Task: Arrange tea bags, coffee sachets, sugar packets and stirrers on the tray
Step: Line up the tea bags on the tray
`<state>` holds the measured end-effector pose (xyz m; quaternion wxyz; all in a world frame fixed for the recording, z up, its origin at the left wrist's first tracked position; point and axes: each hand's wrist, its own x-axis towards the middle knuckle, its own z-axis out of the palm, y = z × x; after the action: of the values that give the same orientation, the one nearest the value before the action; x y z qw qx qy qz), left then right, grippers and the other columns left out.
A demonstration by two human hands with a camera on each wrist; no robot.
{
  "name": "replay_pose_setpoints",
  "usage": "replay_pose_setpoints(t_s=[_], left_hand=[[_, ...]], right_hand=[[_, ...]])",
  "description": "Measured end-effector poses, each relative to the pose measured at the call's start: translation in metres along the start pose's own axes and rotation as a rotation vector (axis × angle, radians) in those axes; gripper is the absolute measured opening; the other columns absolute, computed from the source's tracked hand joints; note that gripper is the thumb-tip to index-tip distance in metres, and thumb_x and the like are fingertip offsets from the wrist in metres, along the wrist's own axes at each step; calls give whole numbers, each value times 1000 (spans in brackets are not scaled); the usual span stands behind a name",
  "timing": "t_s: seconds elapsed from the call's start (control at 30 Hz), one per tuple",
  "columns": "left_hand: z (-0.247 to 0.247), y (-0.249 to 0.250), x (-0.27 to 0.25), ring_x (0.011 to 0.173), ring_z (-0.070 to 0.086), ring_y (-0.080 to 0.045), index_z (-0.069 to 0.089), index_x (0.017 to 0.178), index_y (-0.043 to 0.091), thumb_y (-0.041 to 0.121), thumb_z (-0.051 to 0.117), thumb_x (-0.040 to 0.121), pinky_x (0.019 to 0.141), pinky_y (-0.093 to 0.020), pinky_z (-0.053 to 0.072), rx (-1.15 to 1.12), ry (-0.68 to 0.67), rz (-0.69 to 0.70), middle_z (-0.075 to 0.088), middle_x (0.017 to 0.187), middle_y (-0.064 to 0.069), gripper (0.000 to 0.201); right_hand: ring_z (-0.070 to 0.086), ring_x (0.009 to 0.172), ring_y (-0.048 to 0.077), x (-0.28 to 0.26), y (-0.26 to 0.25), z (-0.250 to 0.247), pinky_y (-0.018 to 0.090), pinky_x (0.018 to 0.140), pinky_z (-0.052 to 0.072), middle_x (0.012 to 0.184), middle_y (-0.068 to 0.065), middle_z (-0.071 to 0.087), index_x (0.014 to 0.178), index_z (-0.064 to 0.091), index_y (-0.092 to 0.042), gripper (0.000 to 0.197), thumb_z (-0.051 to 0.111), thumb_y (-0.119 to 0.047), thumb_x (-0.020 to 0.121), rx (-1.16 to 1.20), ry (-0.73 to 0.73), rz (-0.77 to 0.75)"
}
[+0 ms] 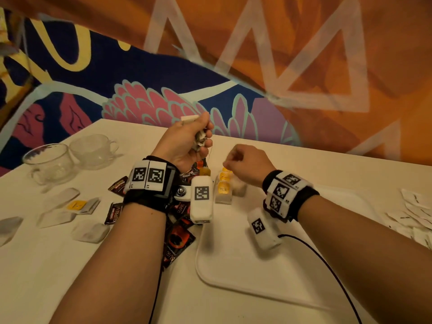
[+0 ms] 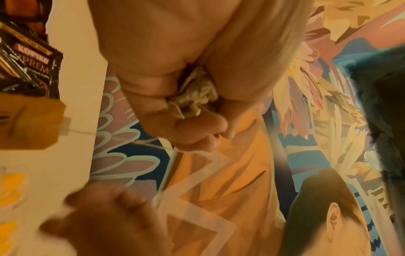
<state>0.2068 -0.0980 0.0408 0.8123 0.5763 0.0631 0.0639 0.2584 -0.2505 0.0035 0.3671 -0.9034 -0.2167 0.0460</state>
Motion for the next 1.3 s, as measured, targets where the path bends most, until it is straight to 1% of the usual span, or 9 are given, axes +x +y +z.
replay_pose_setpoints(t_s=[0.13,0.23,0.33,0.57,0.73,0.87,0.97,1.13,1.3], left_hand=[[4,-5,2,54,51,-10,61,80,14,38,54,95,40,-17,40,28,-29,-13,55,67,0,29],[2,-4,1,52,53,-10,61,82,14,41,50,96,42,-18,40,30,4,-19,56,66,1,32],[-2,-3,1,53,56,-11,60,80,13,41,47,97,42,-19,40,-1,44,-44,57,66,1,35],[-4,-19,6,64,62,-19,62,81,8,20,48,96,58,-29,52,-53,145,-146,60,68,-3,24],[-5,-28,9,55,55,-14,61,115,12,12,40,101,53,-23,48,9,90,-44,57,71,-3,25],[6,-27,6,51,40,-9,64,113,23,25,48,99,45,-20,34,280,-37,186,59,85,-2,21],[18,-29,3,51,41,-9,63,117,19,27,53,96,45,-20,36,438,-161,261,56,75,-12,24],[23,-35,5,49,42,-14,66,96,11,10,60,92,45,-23,37,494,-166,255,57,60,0,7],[21,-32,3,48,37,-12,58,77,8,7,58,93,45,-20,34,361,-203,194,38,61,-8,15]], right_hand=[[60,103,14,-7,-24,-11,37,92,45,98,-6,67,108,59,-18,21,62,-10,89,546,-321,26],[68,96,23,-10,-31,-16,31,86,51,95,5,70,113,56,-11,25,61,-5,90,613,-415,43],[60,61,13,-13,-34,-25,24,65,53,69,-2,61,98,62,-8,6,59,-9,93,578,-320,35],[42,55,13,-4,-40,-56,27,52,37,72,3,52,78,64,-18,17,62,-27,92,251,8,-120],[45,40,-5,1,-47,-77,9,43,34,60,-10,48,88,68,-12,18,62,-28,93,38,16,-197],[45,47,0,2,-48,-87,16,49,34,63,-8,52,93,70,-8,21,62,-28,92,-8,15,-219],[47,42,-4,2,-47,-90,16,49,34,63,-9,53,94,71,-9,22,62,-29,92,-7,17,-223],[48,61,8,5,-42,-93,26,59,41,72,-6,58,93,72,-12,23,63,-33,91,17,105,-223],[43,61,10,7,-35,-101,28,59,37,69,-2,54,89,71,-19,22,61,-38,92,-7,201,-245]])
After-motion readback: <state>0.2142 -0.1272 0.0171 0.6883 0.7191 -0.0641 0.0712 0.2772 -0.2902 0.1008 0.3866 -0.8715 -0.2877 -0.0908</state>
